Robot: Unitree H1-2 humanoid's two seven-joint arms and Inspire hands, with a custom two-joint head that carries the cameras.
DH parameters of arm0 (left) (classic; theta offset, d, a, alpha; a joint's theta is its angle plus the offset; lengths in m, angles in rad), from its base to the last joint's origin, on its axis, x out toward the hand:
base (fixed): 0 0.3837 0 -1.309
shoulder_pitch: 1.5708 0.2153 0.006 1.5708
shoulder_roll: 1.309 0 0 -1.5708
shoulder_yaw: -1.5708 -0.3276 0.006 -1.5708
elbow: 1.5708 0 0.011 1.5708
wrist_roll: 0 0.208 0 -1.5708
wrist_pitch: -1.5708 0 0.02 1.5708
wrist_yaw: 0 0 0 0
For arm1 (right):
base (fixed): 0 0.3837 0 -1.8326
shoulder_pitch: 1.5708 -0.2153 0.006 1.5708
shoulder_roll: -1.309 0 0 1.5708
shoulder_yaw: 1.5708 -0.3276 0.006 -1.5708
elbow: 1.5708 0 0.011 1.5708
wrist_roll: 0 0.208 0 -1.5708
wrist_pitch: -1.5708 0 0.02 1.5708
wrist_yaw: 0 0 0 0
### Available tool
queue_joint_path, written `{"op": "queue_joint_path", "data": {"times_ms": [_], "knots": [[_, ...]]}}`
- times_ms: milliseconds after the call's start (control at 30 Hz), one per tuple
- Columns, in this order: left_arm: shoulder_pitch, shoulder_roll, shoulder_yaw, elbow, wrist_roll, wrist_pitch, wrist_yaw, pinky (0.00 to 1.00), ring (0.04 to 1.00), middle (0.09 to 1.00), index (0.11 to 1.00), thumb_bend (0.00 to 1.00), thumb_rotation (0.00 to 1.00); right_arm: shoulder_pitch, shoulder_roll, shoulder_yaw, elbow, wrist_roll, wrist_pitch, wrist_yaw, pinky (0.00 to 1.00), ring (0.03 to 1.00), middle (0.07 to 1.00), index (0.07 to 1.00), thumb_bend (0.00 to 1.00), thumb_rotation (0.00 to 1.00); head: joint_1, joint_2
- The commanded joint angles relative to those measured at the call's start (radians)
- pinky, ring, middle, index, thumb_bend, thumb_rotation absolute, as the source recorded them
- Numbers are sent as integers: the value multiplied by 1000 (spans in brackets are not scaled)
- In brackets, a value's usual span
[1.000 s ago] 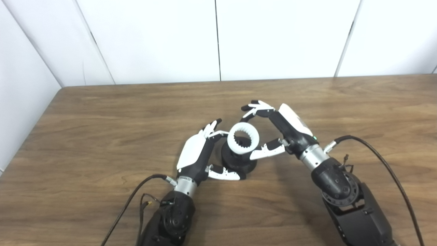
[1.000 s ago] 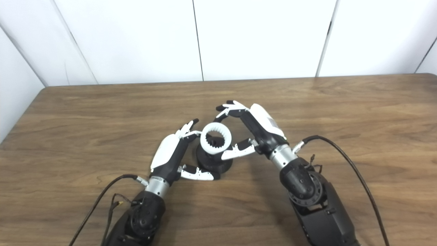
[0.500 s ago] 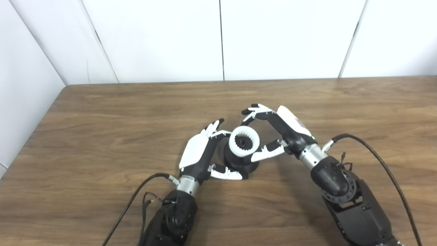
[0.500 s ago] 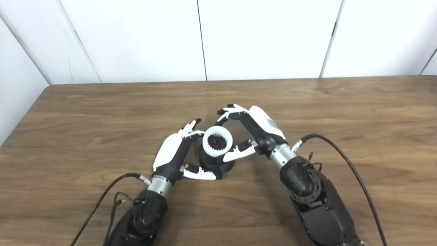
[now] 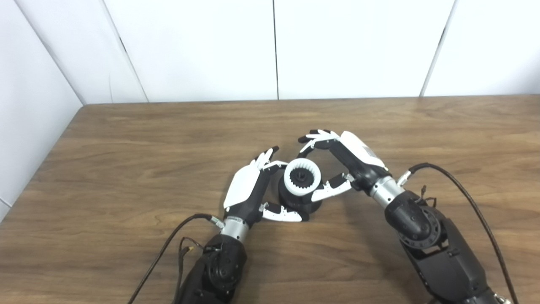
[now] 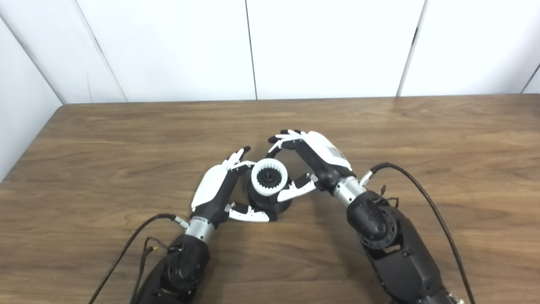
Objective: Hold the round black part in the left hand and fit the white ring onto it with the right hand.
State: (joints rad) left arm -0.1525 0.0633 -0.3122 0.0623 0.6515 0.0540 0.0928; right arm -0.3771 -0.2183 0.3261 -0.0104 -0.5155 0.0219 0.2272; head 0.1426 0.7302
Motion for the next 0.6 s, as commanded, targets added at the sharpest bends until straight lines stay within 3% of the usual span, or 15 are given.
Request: {"op": "queue_joint_path", "data": {"times_ms": [0,567], "knots": [[1,-17,-18,4,5,-17,11,1000,1000,1000,668,955,219,-53,8,6,-10,-8,-21,-1,1000,939,842,481,521,142,1,1],[0,-21,-29,9,7,-16,27,1000,1000,1000,665,957,233,-62,2,39,24,-31,-21,7,995,939,843,482,521,143,4,9]]}}
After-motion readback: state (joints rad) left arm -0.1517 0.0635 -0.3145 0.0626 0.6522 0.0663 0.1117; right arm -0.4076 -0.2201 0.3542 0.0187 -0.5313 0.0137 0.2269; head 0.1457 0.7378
